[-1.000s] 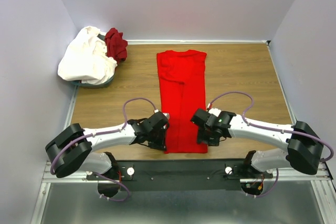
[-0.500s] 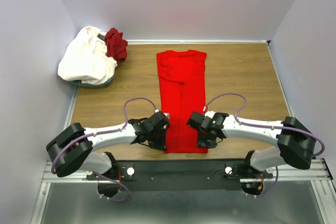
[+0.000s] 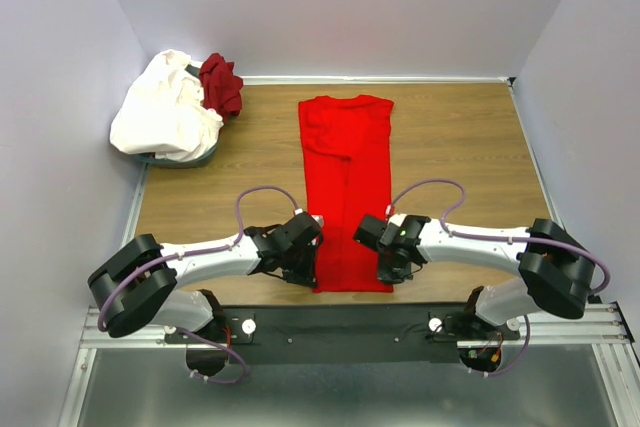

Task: Fold and stack the t-shirts
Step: Fold the tshirt

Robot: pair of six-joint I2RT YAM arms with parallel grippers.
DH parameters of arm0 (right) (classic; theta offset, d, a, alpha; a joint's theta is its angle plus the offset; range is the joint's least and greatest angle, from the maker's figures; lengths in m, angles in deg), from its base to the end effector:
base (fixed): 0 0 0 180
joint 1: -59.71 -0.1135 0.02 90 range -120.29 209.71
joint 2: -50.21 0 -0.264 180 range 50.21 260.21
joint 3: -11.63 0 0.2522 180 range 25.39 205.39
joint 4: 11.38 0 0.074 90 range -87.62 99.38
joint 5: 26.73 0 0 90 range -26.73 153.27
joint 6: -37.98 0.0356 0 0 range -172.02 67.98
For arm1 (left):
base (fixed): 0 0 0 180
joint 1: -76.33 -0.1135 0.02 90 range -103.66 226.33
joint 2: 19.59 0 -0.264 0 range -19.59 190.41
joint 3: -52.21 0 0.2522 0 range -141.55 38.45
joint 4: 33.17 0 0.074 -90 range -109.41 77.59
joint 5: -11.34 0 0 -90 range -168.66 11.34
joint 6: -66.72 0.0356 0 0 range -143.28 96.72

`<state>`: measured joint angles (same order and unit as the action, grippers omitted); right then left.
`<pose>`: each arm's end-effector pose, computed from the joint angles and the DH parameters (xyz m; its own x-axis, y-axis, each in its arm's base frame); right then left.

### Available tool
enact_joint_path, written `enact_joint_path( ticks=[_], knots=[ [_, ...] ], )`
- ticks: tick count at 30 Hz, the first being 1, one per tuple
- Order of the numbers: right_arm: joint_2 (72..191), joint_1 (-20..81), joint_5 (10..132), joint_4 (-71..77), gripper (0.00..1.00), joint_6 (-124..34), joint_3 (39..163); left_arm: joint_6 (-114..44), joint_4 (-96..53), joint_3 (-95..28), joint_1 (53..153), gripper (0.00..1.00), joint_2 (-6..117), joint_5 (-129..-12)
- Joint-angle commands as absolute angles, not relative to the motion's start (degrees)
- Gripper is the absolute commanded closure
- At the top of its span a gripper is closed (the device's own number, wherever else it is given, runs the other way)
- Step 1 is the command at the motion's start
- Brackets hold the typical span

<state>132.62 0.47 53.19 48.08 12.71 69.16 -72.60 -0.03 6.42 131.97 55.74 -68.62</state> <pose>0.1203 0.1899 0.1606 -0.9744 0.1037 -0.1996 0.1028 0.9946 0.0148 0.1205 -0.1873 0.1477 -0.9775 0.1067 -0.1817 0.1790 0.8754 -0.4490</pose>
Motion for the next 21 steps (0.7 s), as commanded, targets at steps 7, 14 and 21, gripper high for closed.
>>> enact_joint_path(
  ticks=[7, 14, 21],
  knots=[
    [126.16, 0.04, 54.31, 49.93, 0.98, 16.8, 65.55, -71.62, 3.71, 9.27, 132.41, 1.0, 57.23, -71.1],
    [118.87, 0.04, 55.01, 51.6, 0.97, 20.31, 61.95, -71.97, 4.06, 9.44, 132.41, 1.0, 56.35, -71.1],
    [116.57, -0.05, 55.1, 53.53, 0.95, 23.04, 60.19, -72.5, 4.67, 9.44, 132.41, 1.0, 55.03, -71.36]
  ],
)
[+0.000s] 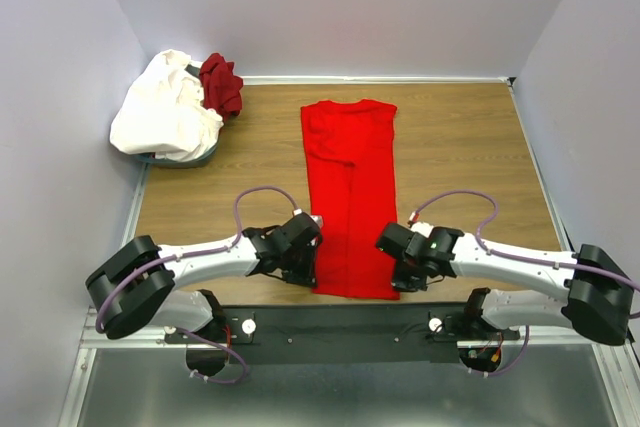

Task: Fold and stack the t-shirts
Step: Fold the tshirt

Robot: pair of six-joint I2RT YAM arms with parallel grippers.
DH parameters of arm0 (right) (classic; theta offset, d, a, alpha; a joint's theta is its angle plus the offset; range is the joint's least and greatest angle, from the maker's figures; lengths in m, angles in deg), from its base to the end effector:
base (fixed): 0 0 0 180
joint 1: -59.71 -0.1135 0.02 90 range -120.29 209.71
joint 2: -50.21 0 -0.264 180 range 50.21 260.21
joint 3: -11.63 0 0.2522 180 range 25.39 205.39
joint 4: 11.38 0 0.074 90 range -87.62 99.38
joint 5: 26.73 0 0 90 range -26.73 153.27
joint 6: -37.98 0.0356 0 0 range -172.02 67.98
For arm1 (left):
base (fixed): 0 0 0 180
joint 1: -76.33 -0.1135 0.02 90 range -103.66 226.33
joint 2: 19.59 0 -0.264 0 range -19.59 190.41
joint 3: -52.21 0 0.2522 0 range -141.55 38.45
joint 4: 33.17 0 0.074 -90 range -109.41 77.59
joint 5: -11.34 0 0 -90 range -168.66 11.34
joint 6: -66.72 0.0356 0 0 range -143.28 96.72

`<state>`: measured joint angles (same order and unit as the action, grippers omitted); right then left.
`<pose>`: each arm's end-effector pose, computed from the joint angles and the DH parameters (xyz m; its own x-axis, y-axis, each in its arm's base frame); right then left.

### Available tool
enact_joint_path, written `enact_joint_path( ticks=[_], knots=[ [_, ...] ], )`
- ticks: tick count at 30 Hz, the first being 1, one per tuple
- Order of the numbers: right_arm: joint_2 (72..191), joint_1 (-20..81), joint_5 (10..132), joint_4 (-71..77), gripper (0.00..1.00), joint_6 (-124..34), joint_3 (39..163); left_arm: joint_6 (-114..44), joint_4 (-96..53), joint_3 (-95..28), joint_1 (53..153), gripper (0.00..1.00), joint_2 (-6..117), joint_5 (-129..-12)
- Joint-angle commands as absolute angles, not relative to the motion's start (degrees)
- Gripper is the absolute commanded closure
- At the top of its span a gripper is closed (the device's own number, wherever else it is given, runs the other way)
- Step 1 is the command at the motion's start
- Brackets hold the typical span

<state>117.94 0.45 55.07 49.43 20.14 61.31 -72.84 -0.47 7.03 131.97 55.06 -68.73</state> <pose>0.0968 0.1528 0.1725 -0.9500 0.2458 -0.1924 0.2211 0.9650 0.1410 0.1194 -0.1856 0.1476 -0.9772 0.1010 -0.1868 0.1771 0.8731 -0.4542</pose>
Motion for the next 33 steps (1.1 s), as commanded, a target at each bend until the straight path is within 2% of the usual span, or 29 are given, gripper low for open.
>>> enact_joint_path(
  ticks=[1, 14, 21, 24, 28, 30, 33],
  knots=[
    [116.31, 0.04, 55.01, 54.15, 0.95, 23.56, 60.02, -72.85, 4.85, 9.53, 132.41, 1.0, 54.94, -71.45],
    [108.23, 0.04, 54.4, 56.52, 0.85, 29.1, 56.15, -75.49, 5.47, 10.5, 132.76, 1.0, 51.69, -70.58],
    [108.66, 0.04, 54.4, 56.96, 0.73, 29.46, 55.97, -77.07, 4.5, 9.71, 133.72, 1.0, 50.46, -68.99],
    [108.84, 0.04, 54.31, 56.96, 0.65, 28.67, 57.02, -78.03, 3.62, 9.27, 134.78, 1.0, 50.11, -67.85],
    [108.14, -0.05, 54.31, 56.88, 0.5, 26.74, 59.48, -79.35, 3.44, 8.21, 136.27, 1.0, 48.79, -66.18],
    [107.96, 0.04, 54.75, 56.09, 0.43, 26.03, 60.19, -80.32, 3.53, 8.04, 136.63, 0.96, 47.39, -65.31],
    [108.66, -0.05, 56.15, 54.51, 0.41, 25.24, 59.67, -81.55, 4.5, 8.56, 136.72, 0.91, 45.11, -65.21]
  ],
)
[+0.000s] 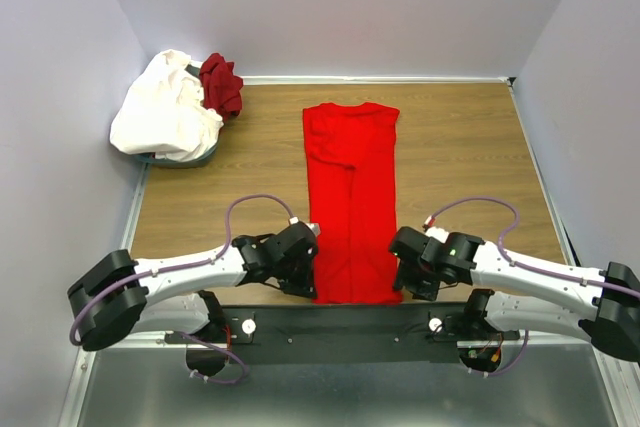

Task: Fold and stack the t-shirts
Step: Fold the tshirt

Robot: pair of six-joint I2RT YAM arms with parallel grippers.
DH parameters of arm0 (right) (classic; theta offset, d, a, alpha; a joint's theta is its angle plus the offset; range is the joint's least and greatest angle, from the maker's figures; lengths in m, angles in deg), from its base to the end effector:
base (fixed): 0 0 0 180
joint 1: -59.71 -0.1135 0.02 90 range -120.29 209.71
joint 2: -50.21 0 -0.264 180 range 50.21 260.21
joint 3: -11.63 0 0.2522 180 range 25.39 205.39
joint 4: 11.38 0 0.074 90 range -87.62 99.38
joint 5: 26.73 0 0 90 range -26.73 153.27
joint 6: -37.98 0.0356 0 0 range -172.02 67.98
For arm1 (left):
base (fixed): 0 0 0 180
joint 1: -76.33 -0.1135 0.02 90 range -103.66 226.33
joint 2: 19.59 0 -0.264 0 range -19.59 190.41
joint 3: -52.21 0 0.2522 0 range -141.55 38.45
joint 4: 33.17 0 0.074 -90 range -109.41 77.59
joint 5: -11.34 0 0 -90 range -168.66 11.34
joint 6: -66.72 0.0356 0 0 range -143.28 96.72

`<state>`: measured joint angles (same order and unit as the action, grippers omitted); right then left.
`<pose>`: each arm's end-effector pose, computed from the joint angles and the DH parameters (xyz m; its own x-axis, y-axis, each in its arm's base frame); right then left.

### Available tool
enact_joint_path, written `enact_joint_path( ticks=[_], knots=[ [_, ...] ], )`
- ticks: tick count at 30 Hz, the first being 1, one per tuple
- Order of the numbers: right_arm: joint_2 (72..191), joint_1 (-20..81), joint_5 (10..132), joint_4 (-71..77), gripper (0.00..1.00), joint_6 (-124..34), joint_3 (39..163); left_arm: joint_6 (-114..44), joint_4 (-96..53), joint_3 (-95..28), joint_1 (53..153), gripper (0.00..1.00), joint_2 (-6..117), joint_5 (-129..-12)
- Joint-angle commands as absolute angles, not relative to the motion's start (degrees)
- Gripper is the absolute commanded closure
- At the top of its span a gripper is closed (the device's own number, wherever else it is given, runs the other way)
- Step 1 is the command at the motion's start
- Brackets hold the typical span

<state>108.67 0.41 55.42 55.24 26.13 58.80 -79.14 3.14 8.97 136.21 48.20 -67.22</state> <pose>0.0818 0.1283 0.1823 -0.9219 0.3464 -0.1737 0.3167 0.9318 0.1776 0.0956 -0.1788 0.1580 -0.9878 0.0861 -0.1299 0.1402 0.8544 -0.5003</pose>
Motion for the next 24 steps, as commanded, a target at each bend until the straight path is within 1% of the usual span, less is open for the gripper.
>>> enact_joint_path(
  ticks=[1, 2, 4, 5, 7, 9, 10, 11, 14, 17, 22, 24],
  knots=[
    [109.01, 0.04, 56.5, 52.94, 0.4, 25.15, 59.23, -81.81, 4.85, 8.74, 136.72, 0.91, 44.49, -65.47],
    [109.62, -0.05, 56.94, 52.14, 0.4, 25.06, 58.7, -82.16, 5.63, 8.91, 136.72, 0.82, 43.96, -65.82],
    [110.41, -0.05, 57.65, 50.64, 0.4, 24.97, 57.38, -82.87, 5.82, 9.88, 136.72, 0.81, 42.82, -66.09],
    [110.77, -0.05, 57.65, 49.77, 0.4, 24.97, 57.03, -83.04, 5.73, 10.23, 136.72, 0.76, 42.55, -66.09],
    [111.47, 0.04, 57.48, 49.41, 0.4, 24.97, 56.42, -83.4, 5.38, 10.85, 136.72, 0.76, 42.2, -65.74],
    [111.47, 0.04, 57.3, 49.14, 0.4, 24.8, 56.24, -83.4, 5.38, 10.94, 136.72, 0.7, 42.46, -65.65],
    [111.47, 0.04, 57.3, 48.79, 0.4, 24.8, 55.89, -83.4, 5.38, 10.94, 136.72, 0.66, 42.55, -65.65],
    [111.56, 0.04, 57.47, 48.53, 0.4, 24.8, 55.71, -83.48, 5.46, 10.94, 136.72, 0.56, 42.55, -65.65],
    [112.17, 0.04, 57.91, 47.56, 0.4, 24.62, 55.1, -83.49, 5.47, 11.29, 136.72, 0.42, 41.93, -65.91],
    [112.96, 0.04, 58.18, 46.86, 0.4, 24.18, 55.27, -83.57, 4.94, 11.73, 136.72, 0.38, 42.02, -66.35],
    [114.98, 0.04, 58.0, 46.07, 0.44, 22.96, 55.88, -83.48, 3.62, 12.6, 136.72, 0.39, 43.86, -66.62],
    [115.6, 0.04, 58.09, 45.89, 0.46, 22.6, 56.06, -83.48, 3.01, 12.61, 136.63, 0.41, 44.3, -66.62]
  ],
)
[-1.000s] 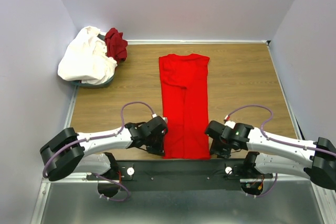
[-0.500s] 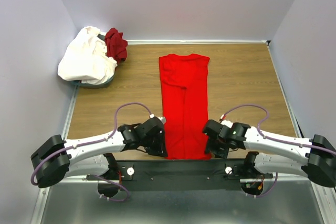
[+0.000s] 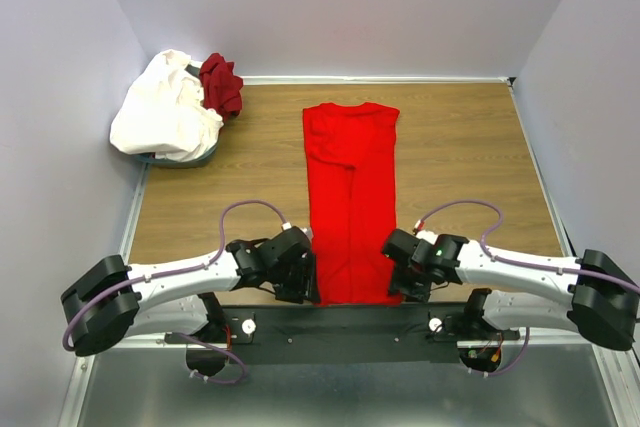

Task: Fold and stack the t-shirts
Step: Fold the tshirt

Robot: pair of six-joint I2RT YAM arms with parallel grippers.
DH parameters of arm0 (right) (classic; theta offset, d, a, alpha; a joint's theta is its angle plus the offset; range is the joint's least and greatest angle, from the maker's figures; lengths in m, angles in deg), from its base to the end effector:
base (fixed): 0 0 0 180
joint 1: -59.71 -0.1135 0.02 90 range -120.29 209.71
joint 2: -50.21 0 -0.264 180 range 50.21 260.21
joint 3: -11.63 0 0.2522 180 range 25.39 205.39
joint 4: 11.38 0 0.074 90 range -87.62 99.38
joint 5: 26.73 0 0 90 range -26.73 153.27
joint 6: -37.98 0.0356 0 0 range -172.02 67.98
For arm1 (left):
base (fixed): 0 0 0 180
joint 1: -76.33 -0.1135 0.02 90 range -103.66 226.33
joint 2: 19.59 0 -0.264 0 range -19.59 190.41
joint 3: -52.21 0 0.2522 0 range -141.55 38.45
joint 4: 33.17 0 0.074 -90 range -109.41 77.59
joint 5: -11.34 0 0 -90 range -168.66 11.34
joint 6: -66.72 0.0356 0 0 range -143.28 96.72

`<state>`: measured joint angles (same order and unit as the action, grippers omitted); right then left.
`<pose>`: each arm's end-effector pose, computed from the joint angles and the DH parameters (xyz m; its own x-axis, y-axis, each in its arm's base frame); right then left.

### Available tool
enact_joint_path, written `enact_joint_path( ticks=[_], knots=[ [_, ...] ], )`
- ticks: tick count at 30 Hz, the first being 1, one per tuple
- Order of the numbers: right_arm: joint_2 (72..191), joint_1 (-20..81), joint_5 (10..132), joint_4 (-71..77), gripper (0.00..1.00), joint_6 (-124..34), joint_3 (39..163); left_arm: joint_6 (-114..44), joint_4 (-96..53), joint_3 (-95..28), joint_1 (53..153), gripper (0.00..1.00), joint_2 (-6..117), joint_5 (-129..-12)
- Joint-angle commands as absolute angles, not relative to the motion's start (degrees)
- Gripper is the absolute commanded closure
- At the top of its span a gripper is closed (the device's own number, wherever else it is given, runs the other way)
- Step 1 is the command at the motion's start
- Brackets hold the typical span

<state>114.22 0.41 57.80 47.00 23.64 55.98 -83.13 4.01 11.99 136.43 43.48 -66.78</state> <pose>0.0869 0.1397 0.1589 -0.9432 0.3005 -0.1417 0.2744 0.9451 0.1777 0.0870 -0.1659 0.1567 -0.9948 0.0325 -0.0967 0.0784 0.8496 -0.5215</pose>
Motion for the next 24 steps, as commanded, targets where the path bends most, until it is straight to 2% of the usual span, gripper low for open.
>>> enact_joint_path(
  ticks=[1, 3, 5, 6, 11, 13, 14, 16, 17, 18, 19, 24],
  knots=[
    [115.78, 0.04, 58.09, 45.8, 0.48, 22.43, 56.24, -83.4, 2.66, 12.69, 136.71, 0.42, 44.57, -66.44],
    [116.04, 0.04, 58.09, 45.54, 0.5, 22.25, 56.24, -83.22, 2.04, 12.78, 136.72, 0.46, 45.18, -66.27],
    [116.13, 0.04, 58.35, 45.19, 0.58, 21.99, 56.15, -82.87, 0.9, 13.22, 136.72, 0.47, 45.71, -65.92],
    [116.13, -0.05, 58.35, 45.1, 0.58, 21.9, 56.24, -82.78, 0.37, 13.22, 136.72, 0.48, 45.71, -65.74],
    [117.01, 0.04, 58.35, 45.1, 0.82, 21.02, 57.11, -80.94, -2.62, 13.4, 136.72, 0.54, 48.52, -64.25],
    [117.62, -0.05, 58.53, 45.1, 0.87, 20.58, 57.47, -80.41, -3.06, 13.4, 136.72, 0.57, 49.14, -64.25],
    [118.15, -0.05, 58.53, 45.1, 0.89, 20.06, 57.73, -80.15, -3.84, 13.22, 136.63, 0.6, 49.31, -64.07],
    [118.68, 0.04, 58.79, 45.19, 0.95, 19.53, 58.26, -79.27, -4.64, 12.61, 136.72, 0.73, 49.93, -63.72],
    [118.94, 0.04, 58.97, 45.19, 0.97, 19.44, 58.35, -79.01, -4.73, 12.43, 136.72, 0.87, 50.19, -63.72],
    [119.03, 0.04, 59.06, 45.19, 0.98, 19.26, 58.78, -78.48, -4.56, 12.26, 136.72, 0.97, 50.28, -63.72],
    [118.94, 0.04, 59.49, 45.19, 0.99, 19.0, 59.05, -78.48, -4.38, 11.99, 136.72, 1.0, 50.54, -63.72],
    [117.72, 0.04, 60.64, 46.85, 0.99, 18.38, 60.71, -80.22, -2.62, 11.73, 136.8, 1.0, 47.57, -63.45]
  ],
)
